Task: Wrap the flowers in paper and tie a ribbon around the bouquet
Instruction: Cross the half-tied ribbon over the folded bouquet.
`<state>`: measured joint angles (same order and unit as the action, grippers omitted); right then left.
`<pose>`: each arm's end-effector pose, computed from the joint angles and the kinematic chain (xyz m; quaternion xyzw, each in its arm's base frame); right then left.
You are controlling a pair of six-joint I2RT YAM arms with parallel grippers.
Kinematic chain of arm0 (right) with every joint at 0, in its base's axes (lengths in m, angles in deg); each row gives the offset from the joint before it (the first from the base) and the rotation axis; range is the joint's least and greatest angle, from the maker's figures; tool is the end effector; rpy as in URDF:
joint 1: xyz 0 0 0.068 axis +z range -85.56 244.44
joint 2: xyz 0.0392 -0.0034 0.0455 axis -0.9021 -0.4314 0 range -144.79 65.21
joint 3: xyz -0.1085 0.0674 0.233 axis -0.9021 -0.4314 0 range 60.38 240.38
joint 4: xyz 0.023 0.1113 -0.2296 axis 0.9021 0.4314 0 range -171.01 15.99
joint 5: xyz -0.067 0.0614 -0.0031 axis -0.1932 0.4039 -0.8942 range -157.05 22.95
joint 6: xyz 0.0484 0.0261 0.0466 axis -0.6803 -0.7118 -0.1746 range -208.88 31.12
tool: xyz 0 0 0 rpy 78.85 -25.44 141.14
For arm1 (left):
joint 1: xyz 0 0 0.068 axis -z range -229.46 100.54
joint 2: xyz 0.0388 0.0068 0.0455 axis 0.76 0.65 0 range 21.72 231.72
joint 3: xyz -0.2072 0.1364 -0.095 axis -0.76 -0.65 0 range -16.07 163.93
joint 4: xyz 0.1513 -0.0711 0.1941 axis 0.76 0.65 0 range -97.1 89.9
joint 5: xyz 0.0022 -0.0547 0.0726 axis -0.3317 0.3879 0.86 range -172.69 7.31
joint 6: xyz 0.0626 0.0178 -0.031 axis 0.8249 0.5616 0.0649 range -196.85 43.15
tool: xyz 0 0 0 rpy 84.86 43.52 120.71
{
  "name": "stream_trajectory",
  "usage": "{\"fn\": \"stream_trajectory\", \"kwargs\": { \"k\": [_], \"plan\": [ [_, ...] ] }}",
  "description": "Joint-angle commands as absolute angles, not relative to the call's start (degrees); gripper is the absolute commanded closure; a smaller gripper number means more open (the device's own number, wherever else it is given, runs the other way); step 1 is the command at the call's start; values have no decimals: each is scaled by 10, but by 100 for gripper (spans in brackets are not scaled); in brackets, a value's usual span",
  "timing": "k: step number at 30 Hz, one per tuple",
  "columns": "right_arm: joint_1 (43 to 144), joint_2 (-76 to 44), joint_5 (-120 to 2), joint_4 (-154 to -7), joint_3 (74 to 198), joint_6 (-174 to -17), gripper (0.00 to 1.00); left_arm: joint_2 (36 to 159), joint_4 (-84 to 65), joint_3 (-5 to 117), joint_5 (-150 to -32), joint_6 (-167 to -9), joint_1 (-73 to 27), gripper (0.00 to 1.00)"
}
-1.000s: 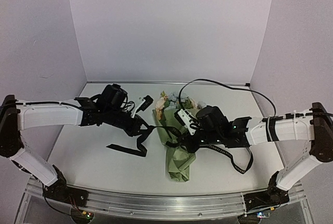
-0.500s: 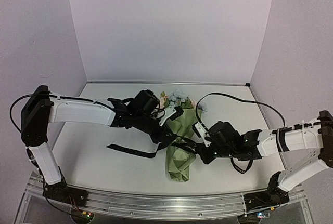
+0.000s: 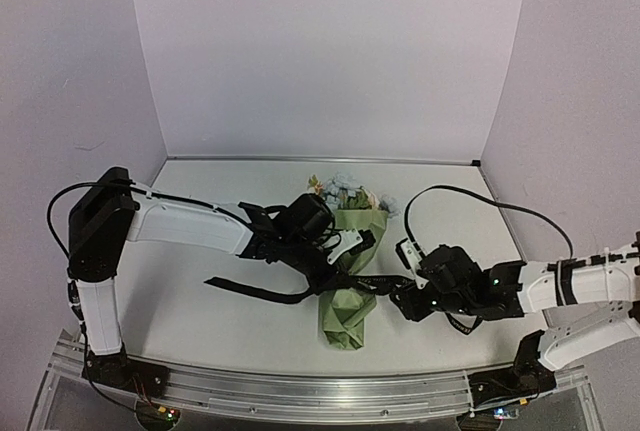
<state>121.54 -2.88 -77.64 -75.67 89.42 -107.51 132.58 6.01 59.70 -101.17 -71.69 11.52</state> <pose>0.1411 0.1978 0.1547 -0.2686 0.8785 0.1697 0.3569 0.1915 -0.3841 0.1674 0.5511 0.7415 -0.2973 0.2410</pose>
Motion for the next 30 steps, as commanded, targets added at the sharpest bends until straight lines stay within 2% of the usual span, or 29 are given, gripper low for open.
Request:
{"fn": "stream_trajectory", "kwargs": {
  "k": [1,5,8,13,18,22,25,30],
  "plan": [
    [1217,44,-834,-535,938,-1099,41,1327,52,627,-996,-699,127,100],
    [1196,72,-845,-353,1003,-1101,36,1328,48,626,-992,-698,131,100],
    [1159,88,-827,-293,1010,-1117,33,1327,45,625,-984,-696,135,100],
    [1069,90,-701,-280,987,-1152,30,1326,38,628,-968,-696,137,97],
    [1064,26,-655,-284,988,-1130,30,1323,28,629,-951,-697,138,91],
    [1056,-13,-662,-311,973,-1133,34,1317,23,628,-950,-694,141,87],
    [1045,-24,-670,-333,956,-1138,37,1314,26,625,-948,-692,143,80],
    [1039,-48,-668,-353,943,-1137,43,1303,24,610,-934,-694,144,61]
  ]
}}
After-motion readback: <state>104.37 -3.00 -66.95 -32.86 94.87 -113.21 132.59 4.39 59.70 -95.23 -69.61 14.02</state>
